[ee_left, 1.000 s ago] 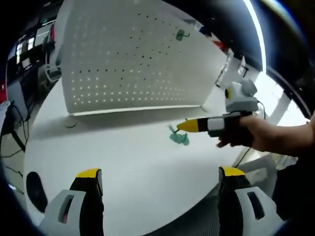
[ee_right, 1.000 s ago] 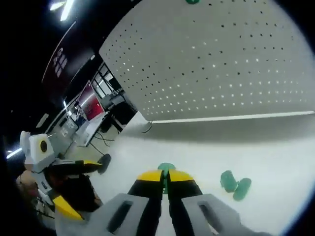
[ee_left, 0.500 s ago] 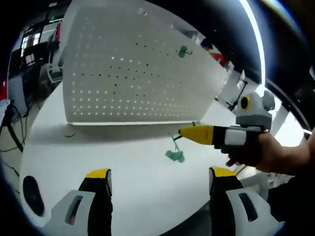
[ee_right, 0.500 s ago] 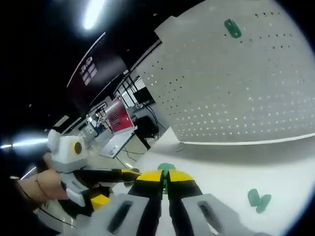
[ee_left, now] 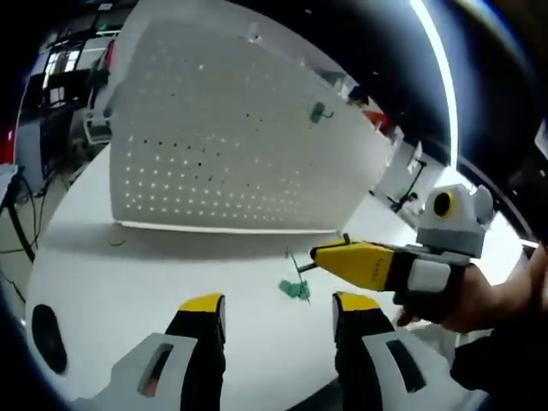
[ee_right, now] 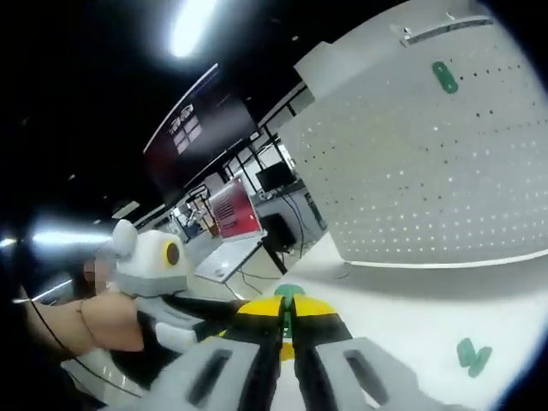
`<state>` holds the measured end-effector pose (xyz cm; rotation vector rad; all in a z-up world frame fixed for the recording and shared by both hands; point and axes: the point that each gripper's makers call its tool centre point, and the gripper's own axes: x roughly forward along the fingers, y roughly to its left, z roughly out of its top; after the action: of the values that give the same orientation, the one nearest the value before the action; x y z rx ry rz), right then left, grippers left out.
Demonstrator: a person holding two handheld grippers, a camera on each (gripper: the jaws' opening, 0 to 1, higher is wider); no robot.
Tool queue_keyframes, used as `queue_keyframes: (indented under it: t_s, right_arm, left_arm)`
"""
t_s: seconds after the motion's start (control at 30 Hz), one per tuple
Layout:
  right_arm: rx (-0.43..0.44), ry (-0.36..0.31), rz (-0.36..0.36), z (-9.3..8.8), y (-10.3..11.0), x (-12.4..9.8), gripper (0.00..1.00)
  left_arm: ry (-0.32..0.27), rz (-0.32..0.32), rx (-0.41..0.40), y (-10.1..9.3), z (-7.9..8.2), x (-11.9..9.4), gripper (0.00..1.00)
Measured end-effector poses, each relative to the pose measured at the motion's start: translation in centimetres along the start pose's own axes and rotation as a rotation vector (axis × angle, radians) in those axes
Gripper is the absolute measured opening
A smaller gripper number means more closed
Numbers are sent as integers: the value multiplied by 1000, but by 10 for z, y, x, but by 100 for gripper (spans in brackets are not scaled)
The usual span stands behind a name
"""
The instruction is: Insert the hook assembly into the mounting plate slot until the hook locks in place.
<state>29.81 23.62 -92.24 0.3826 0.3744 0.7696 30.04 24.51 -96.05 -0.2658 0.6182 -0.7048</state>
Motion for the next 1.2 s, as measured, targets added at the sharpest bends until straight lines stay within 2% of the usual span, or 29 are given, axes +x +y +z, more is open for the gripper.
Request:
queue_keyframes:
  t_s: [0.17,0.5,0.83,1.03,1.2]
  right_arm:
    - [-23,-18,19,1,11,0,0]
    - [-63,-44,22,5,19,0,0]
    - [-102,-56,8,5,20,-2,0]
    - [-124,-60,5,9,22,-3,0]
    - [-93,-38,-2,7,21,-3,0]
  left_arm:
    - [-10,-17,-10,-2,3,-4,30]
    - [-28,-80,-59,-16,6,-6,8]
    - [-21,-95,-68,-21,5,-7,4]
    - [-46,-94,-98,-20,9,-9,2]
    - [-25,-87,-95,-20,8,-9,1]
